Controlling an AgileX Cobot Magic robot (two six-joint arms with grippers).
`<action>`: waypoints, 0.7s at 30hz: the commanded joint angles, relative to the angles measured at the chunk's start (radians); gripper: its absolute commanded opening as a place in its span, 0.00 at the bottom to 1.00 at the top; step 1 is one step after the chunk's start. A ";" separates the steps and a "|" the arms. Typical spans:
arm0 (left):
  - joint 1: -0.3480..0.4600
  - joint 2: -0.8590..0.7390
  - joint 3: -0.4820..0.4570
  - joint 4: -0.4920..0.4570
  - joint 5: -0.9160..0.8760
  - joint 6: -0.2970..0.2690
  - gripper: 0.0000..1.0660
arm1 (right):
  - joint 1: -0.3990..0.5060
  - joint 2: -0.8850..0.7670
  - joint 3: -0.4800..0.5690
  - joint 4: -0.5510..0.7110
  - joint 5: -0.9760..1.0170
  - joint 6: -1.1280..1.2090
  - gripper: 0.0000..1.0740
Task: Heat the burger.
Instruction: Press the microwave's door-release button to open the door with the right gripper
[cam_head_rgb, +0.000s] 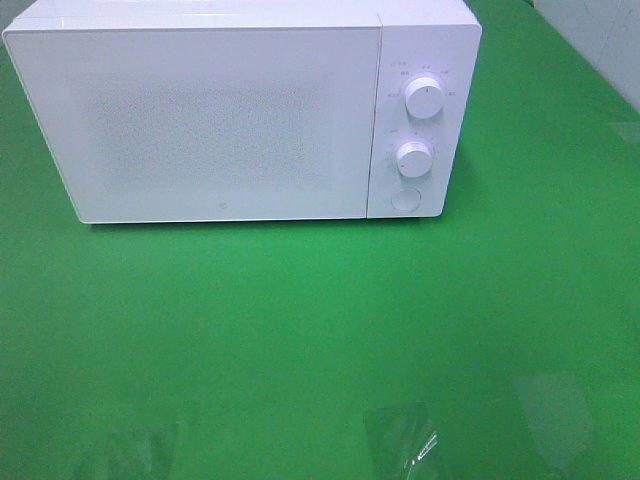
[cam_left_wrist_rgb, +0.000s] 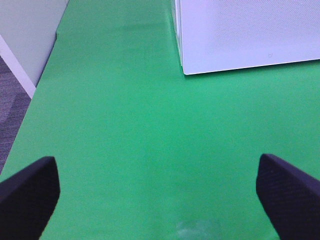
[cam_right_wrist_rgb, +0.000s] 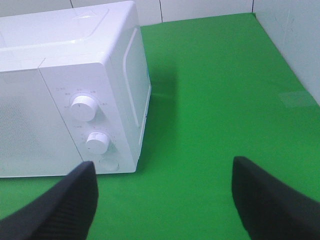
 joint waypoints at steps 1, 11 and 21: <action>0.001 -0.020 0.002 -0.004 -0.014 -0.002 0.94 | 0.001 0.048 0.004 -0.007 -0.068 0.005 0.69; 0.001 -0.020 0.002 -0.004 -0.014 -0.002 0.94 | 0.001 0.246 0.004 -0.014 -0.313 0.005 0.69; 0.001 -0.020 0.002 -0.004 -0.014 -0.002 0.94 | 0.001 0.420 0.146 -0.001 -0.743 0.013 0.68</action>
